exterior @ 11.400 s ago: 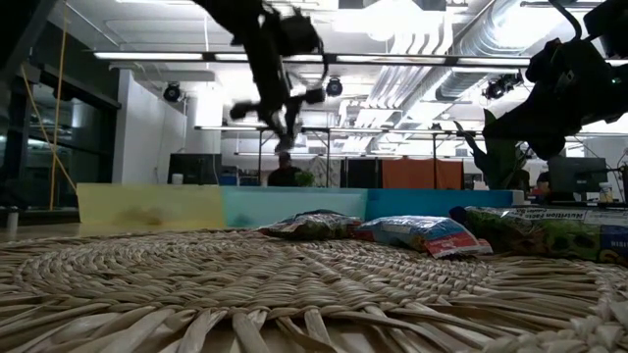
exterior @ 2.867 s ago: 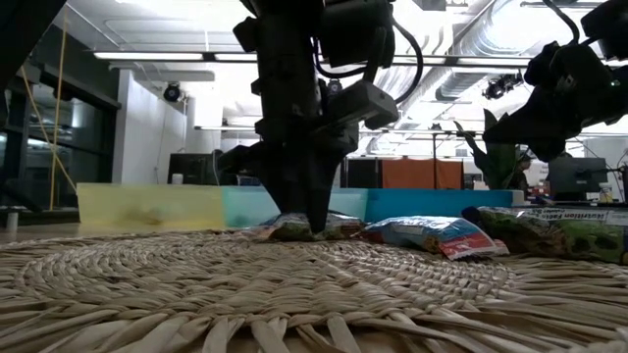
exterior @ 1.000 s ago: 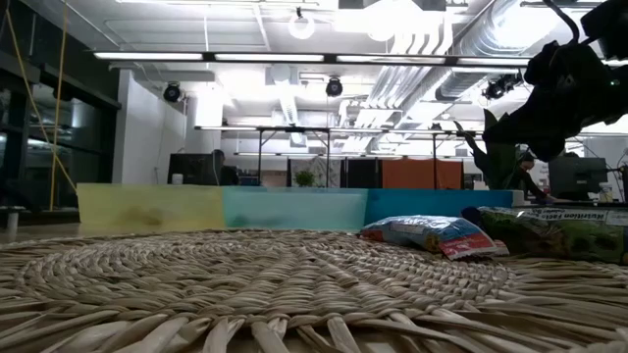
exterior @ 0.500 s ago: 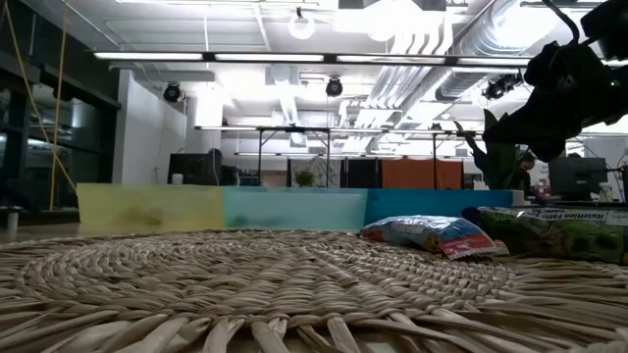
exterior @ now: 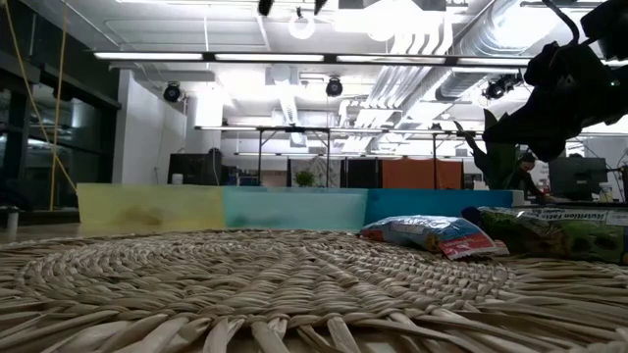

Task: Pick and place Granola Bars by type
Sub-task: Put the yellow granola bar into the green bin

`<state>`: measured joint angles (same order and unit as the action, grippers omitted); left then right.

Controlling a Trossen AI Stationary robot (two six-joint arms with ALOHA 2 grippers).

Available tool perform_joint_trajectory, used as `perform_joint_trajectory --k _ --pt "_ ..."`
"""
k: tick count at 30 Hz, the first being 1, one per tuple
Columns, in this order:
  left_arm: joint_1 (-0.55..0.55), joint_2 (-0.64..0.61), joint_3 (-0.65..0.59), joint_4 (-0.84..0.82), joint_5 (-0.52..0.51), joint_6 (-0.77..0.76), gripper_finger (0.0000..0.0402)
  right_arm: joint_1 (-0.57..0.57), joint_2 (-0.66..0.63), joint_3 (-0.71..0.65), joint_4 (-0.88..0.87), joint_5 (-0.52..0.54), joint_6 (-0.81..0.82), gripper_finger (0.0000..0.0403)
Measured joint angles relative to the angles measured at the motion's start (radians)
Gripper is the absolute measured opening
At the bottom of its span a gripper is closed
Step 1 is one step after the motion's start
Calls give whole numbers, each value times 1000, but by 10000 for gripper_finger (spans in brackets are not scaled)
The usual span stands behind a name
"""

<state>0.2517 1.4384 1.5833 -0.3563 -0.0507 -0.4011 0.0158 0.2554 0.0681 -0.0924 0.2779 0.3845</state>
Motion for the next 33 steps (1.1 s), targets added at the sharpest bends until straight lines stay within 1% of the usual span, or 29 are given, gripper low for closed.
perform_joint_trajectory --k 4,6,7,9,12,15,19,24,26,33 --pt "68 15 0 -37 -220 -110 71 0 0 0 0 0 0 0" --pt "101 35 0 -102 -323 -166 71 0 0 0 0 0 0 0" --pt "115 49 0 -128 -364 -194 71 0 0 0 0 1 0 0" --pt "143 76 0 -184 -397 -234 71 0 0 0 0 1 0 0" --pt "182 130 0 -245 -381 -240 71 0 0 0 0 0 0 0" --pt "204 205 -2 -314 -359 -235 71 0 0 0 0 0 0 0" --pt "221 303 -2 -362 -338 -262 71 0 0 0 0 1 0 0" --pt "228 410 -2 -337 -245 -288 71 0 0 0 0 0 0 0" --pt "226 448 -1 -316 -228 -291 71 0 0 0 0 1 0 0" --pt "226 542 -2 -309 -131 -334 72 0 0 0 0 1 0 0"
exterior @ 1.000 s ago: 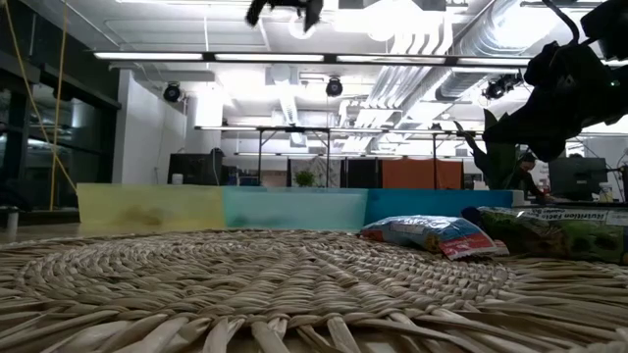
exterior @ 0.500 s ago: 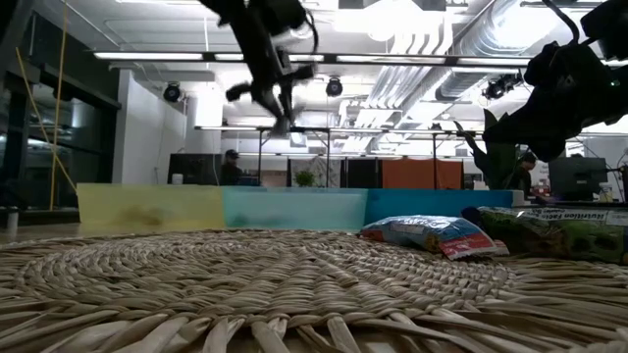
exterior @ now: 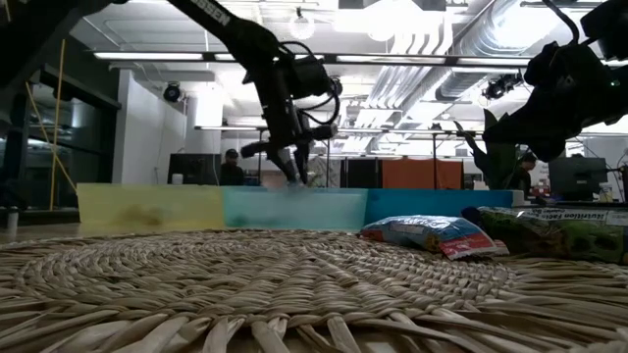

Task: Pick and place Granola Bars by type
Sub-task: Put the yellow granola bar into the green bin

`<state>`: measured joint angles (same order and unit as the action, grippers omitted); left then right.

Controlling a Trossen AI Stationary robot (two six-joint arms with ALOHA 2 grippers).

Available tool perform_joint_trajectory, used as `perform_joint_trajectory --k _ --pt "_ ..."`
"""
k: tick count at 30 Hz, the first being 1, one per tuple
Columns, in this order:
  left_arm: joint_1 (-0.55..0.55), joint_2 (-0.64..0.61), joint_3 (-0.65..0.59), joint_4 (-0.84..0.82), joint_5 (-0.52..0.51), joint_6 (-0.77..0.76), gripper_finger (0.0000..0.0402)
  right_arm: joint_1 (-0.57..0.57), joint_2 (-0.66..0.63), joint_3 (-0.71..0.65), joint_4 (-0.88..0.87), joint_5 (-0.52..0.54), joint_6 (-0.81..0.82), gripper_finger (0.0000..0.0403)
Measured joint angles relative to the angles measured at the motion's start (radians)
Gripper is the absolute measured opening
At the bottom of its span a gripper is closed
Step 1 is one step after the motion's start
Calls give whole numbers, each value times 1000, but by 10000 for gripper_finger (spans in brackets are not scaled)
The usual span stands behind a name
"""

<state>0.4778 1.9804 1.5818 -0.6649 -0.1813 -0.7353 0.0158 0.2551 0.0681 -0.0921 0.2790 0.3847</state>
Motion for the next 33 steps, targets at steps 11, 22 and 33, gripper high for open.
perform_joint_trajectory --k 11,22,33 --pt "0 39 1 55 11 4 73 0 0 0 0 0 0 0" --pt "0 56 2 99 113 50 82 0 0 0 0 0 0 0" --pt "0 56 2 99 176 76 213 0 0 0 0 -1 0 0"
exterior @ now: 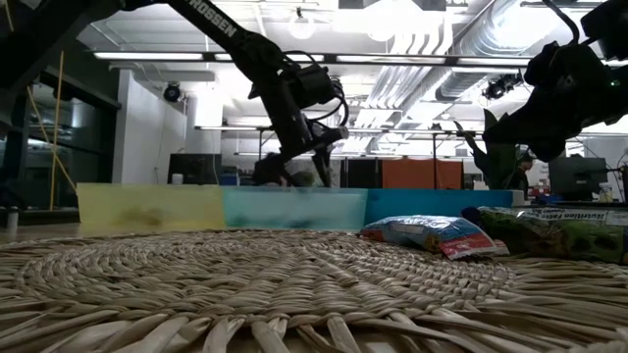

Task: Pick and place Granola Bars by type
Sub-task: Put the yellow granola bar into the green bin

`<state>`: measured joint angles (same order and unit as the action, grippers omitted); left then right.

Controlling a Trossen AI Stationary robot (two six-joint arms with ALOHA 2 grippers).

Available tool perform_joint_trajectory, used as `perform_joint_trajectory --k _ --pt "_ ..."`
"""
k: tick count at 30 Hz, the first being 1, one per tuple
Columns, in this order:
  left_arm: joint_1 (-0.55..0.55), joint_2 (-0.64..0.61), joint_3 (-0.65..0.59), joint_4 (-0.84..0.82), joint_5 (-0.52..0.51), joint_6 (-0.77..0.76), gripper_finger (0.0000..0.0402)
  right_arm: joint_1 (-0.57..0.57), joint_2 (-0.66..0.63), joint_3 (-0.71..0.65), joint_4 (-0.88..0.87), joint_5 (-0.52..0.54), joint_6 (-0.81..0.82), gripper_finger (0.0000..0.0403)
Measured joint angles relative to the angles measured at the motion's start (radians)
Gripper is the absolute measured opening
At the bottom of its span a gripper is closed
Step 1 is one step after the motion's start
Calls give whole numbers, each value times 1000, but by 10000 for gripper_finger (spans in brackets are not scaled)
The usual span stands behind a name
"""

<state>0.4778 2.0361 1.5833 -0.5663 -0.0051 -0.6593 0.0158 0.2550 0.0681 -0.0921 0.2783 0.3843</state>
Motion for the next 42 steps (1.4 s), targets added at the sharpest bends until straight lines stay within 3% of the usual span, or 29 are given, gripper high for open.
perform_joint_trajectory --k 5,13,28,32,39,42 --pt "0 -9 0 16 65 10 228 0 0 0 0 0 0 0" --pt "-7 -75 0 106 200 91 208 0 0 0 0 0 0 0" --pt "-14 -365 -8 198 447 354 181 0 0 0 0 0 0 0" --pt "-20 -481 -124 359 555 386 170 0 0 0 0 0 0 0" --pt "-24 -745 -500 752 622 275 145 0 0 0 0 1 0 0" --pt "-29 -862 -616 833 626 265 135 0 0 0 0 0 0 0"
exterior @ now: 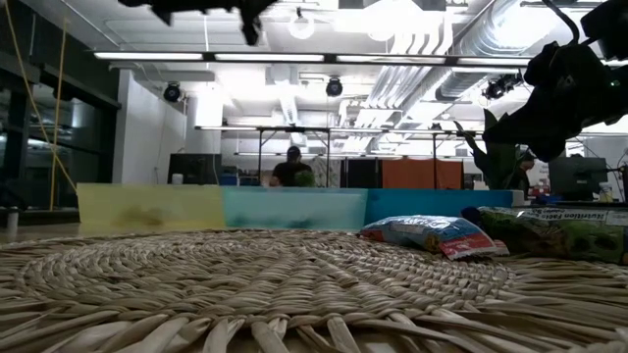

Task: Pick and place Granola Bars by type
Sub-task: Put the yellow granola bar into the green bin

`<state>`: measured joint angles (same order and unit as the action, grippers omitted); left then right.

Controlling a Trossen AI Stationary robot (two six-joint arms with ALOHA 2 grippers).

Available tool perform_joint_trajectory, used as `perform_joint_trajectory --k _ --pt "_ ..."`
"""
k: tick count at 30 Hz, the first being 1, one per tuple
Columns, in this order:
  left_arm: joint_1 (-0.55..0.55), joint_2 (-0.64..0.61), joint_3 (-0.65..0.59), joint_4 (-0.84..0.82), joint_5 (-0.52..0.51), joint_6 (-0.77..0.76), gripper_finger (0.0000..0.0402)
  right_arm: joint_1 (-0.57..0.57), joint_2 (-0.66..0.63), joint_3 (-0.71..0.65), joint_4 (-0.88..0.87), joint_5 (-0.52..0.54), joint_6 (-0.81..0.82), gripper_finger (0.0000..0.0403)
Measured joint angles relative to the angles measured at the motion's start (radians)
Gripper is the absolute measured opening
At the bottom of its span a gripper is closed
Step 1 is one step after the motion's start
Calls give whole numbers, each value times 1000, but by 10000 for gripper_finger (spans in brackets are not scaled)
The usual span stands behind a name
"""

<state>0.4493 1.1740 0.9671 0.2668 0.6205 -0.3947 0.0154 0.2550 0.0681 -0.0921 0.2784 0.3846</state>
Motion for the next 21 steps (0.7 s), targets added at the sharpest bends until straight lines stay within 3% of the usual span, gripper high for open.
perform_joint_trajectory --k 8,14,16,21 --pt "-12 -286 -161 10 3 14 101 0 0 0 0 0 0 0" --pt "-124 -430 -277 -6 -5 101 30 0 0 0 0 0 0 0" --pt "-174 -458 -319 -8 -45 124 8 0 0 0 0 0 0 0" --pt "-293 -501 -417 -7 -230 214 5 0 0 0 0 0 0 0"
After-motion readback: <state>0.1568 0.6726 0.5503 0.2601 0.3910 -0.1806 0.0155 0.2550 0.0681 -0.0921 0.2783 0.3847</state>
